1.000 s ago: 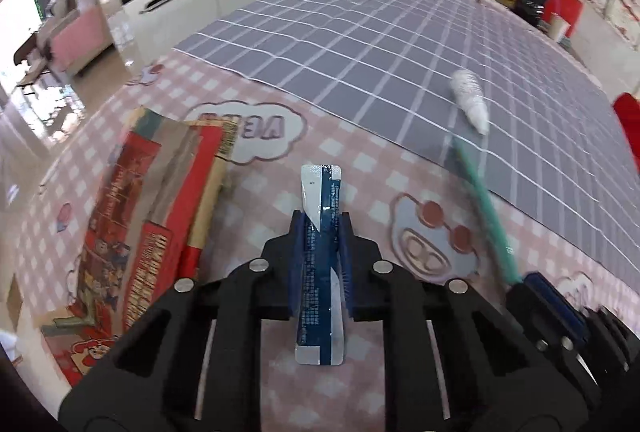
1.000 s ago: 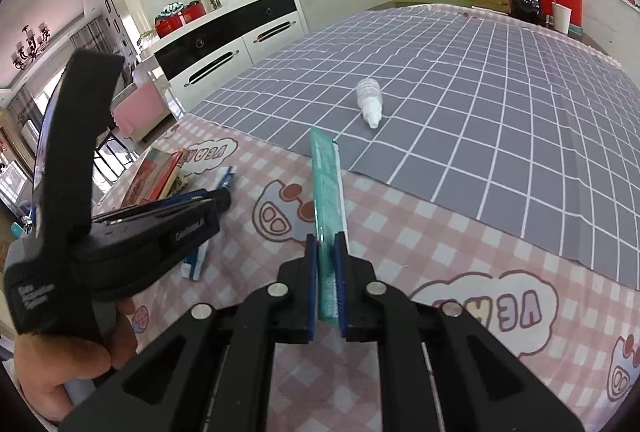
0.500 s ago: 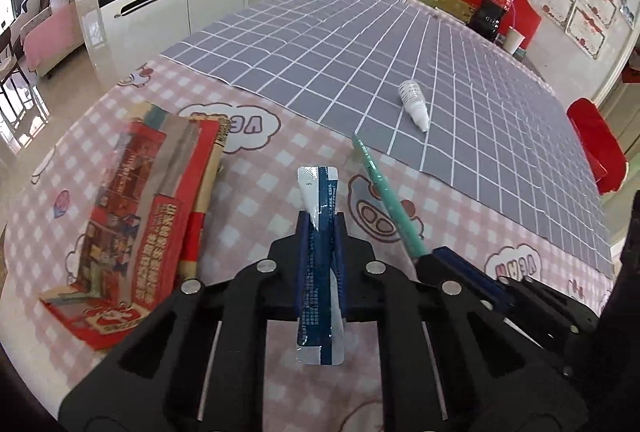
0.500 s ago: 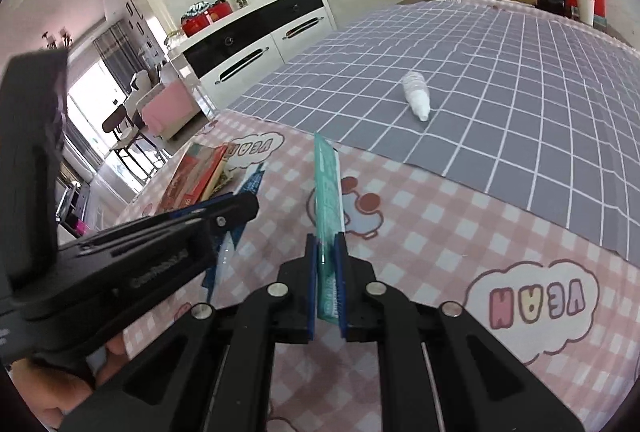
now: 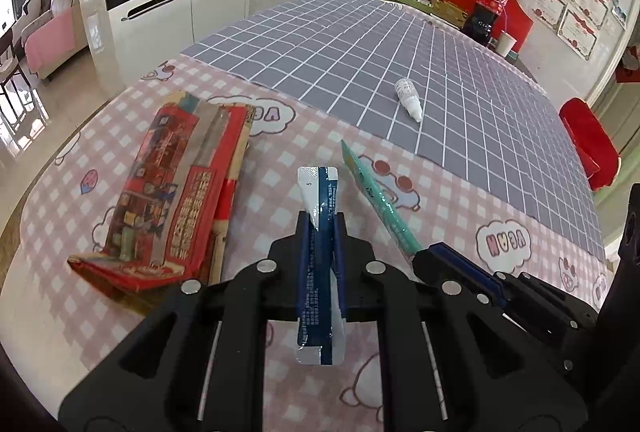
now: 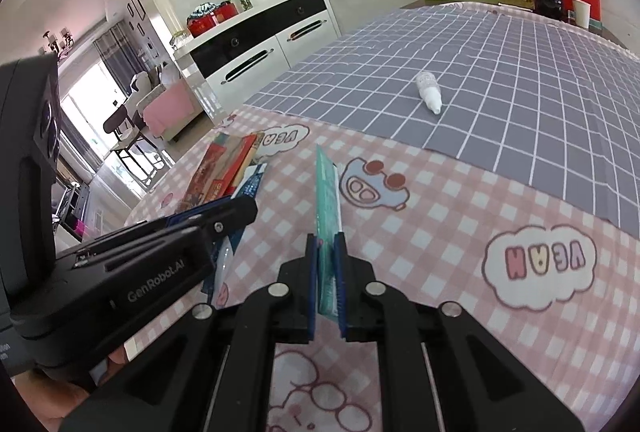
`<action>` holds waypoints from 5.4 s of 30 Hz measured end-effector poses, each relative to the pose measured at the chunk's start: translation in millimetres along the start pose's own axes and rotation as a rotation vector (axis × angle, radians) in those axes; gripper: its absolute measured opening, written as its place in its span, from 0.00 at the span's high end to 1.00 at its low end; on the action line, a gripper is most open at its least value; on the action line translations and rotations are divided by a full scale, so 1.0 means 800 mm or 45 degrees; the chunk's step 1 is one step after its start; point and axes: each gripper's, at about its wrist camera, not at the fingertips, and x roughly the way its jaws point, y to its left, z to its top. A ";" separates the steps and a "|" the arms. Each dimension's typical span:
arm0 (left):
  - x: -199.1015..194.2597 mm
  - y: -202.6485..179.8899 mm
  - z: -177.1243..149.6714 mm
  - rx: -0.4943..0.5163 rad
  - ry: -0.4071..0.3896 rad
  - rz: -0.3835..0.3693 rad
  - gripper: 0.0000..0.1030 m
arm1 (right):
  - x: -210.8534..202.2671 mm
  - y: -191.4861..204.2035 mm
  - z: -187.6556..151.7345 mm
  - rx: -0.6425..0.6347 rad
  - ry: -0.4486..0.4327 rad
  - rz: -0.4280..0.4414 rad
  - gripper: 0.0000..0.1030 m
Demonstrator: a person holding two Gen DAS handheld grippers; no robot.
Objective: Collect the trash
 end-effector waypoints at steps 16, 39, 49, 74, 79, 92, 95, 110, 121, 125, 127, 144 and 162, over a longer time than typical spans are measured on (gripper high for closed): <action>-0.008 0.020 -0.022 -0.016 0.009 0.045 0.89 | 0.013 0.015 -0.018 -0.061 0.051 -0.082 0.90; -0.009 0.050 -0.018 -0.066 0.011 0.031 0.89 | 0.060 0.024 0.000 -0.138 0.121 -0.187 0.73; -0.007 0.056 -0.016 -0.077 0.017 0.008 0.89 | 0.062 0.032 -0.004 -0.157 0.113 -0.183 0.74; -0.114 0.191 -0.018 -0.244 -0.196 0.008 0.89 | 0.019 0.195 0.010 -0.260 -0.066 0.070 0.74; -0.143 0.264 -0.027 -0.335 -0.246 0.071 0.89 | 0.043 0.272 0.007 -0.350 -0.046 0.165 0.74; -0.165 0.486 -0.082 -0.636 -0.239 0.301 0.89 | 0.165 0.478 -0.034 -0.562 0.154 0.395 0.74; -0.153 0.537 -0.099 -0.718 -0.206 0.340 0.89 | 0.202 0.519 -0.050 -0.606 0.223 0.424 0.74; -0.104 0.686 -0.151 -0.913 -0.092 0.485 0.89 | 0.345 0.648 -0.110 -0.751 0.341 0.462 0.61; -0.076 0.708 -0.159 -0.928 -0.039 0.490 0.89 | 0.374 0.638 -0.115 -0.694 0.373 0.423 0.48; -0.073 0.701 -0.155 -0.912 -0.035 0.489 0.89 | 0.369 0.633 -0.110 -0.679 0.346 0.395 0.42; -0.073 0.700 -0.153 -0.904 -0.037 0.491 0.89 | 0.367 0.630 -0.107 -0.676 0.339 0.386 0.41; -0.081 0.693 -0.141 -0.911 -0.093 0.545 0.74 | 0.331 0.602 -0.084 -0.606 0.183 0.324 0.39; -0.134 0.643 -0.124 -0.828 -0.178 0.624 0.25 | 0.282 0.568 -0.056 -0.548 0.123 0.316 0.37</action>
